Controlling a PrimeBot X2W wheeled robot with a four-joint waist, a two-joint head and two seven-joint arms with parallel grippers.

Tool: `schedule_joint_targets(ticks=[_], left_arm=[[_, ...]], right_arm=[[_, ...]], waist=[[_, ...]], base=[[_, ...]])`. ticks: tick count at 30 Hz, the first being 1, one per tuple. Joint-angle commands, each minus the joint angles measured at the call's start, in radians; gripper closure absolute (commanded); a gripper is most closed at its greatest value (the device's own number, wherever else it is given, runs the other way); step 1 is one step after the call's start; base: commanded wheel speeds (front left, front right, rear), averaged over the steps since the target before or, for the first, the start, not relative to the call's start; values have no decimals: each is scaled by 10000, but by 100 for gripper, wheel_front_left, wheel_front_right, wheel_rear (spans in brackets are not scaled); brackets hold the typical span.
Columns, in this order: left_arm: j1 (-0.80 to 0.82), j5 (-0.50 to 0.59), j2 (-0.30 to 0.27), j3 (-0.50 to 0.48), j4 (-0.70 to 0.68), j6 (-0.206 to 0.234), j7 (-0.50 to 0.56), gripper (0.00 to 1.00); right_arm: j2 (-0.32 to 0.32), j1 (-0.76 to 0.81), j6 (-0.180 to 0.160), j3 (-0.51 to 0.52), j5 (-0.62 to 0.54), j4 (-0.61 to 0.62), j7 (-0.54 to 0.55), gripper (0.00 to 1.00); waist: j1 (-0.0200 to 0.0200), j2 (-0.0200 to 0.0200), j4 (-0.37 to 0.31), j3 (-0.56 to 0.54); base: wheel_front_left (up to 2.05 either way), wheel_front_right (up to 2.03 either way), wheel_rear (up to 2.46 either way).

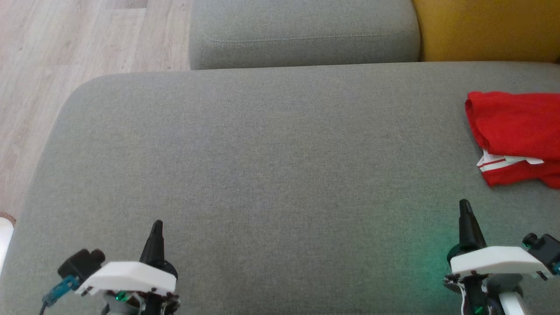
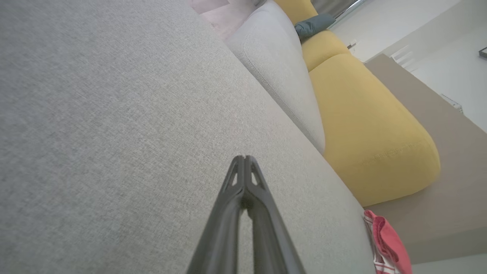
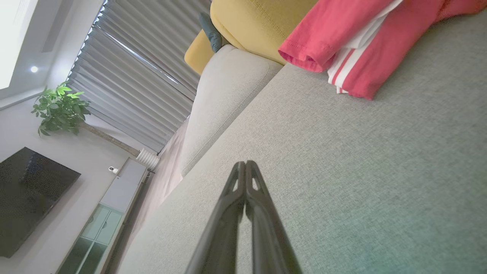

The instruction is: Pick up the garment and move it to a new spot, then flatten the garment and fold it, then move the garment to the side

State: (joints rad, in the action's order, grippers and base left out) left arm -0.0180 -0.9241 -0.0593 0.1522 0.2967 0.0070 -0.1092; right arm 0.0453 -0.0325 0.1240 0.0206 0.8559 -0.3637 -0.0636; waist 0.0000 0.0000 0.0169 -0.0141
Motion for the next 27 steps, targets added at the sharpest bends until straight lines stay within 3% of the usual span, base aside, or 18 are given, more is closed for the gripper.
schedule_joint_targets(ticks=[1, 27], left_arm=[[537, -250, -150, -254, -339, -108, 50, 100], [814, -3043, -169, -1061, -418, -619, 797, 100]], right_arm=[[31, -513, 33, -21, 263, 402, 52, 100], [38, -610, 47, 364, 3191, 719, 744, 100]], waist=[[0, 0, -2, 2], [0, 0, -70, 71]], base=[[0, 0, 0], [0, 0, 0]])
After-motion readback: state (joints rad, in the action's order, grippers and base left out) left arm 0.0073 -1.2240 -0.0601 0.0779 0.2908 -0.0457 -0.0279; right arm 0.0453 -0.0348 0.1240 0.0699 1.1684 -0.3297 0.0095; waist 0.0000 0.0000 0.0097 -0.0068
